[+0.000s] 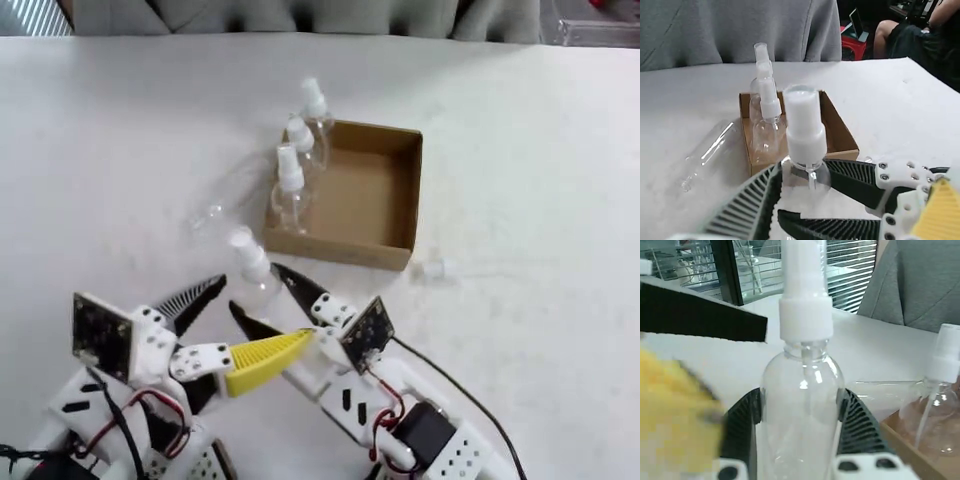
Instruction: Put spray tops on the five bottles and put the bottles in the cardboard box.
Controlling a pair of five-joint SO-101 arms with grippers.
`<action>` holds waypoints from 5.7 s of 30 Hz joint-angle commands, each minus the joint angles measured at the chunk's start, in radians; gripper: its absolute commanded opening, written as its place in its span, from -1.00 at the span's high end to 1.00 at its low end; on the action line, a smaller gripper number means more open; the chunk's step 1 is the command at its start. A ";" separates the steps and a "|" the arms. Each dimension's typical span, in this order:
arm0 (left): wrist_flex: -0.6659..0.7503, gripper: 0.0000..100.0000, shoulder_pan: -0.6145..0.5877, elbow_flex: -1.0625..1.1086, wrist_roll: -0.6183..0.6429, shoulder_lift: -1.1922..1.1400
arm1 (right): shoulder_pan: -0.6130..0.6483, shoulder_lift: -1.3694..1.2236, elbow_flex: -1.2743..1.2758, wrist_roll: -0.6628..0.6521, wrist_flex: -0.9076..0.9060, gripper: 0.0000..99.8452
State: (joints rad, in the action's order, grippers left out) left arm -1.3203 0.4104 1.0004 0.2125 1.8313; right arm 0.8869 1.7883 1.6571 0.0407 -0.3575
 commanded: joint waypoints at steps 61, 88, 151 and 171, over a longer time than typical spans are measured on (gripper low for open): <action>0.445 0.96 -0.127 -0.078 0.006 -0.541 | -0.028 0.012 0.008 0.003 0.039 0.97; 0.316 0.96 -0.054 -0.095 -0.003 -0.539 | -0.028 0.012 0.011 0.003 0.039 0.97; 0.457 0.96 0.229 0.506 -0.150 0.001 | -0.177 0.008 0.005 0.064 0.160 0.97; 0.552 0.96 0.125 0.583 -0.150 0.001 | -0.189 0.004 0.005 0.061 0.166 0.97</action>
State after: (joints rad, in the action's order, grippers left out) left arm -0.8048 0.5363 1.6095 0.0713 1.8220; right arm 0.6981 1.7883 1.6648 0.0959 -0.1918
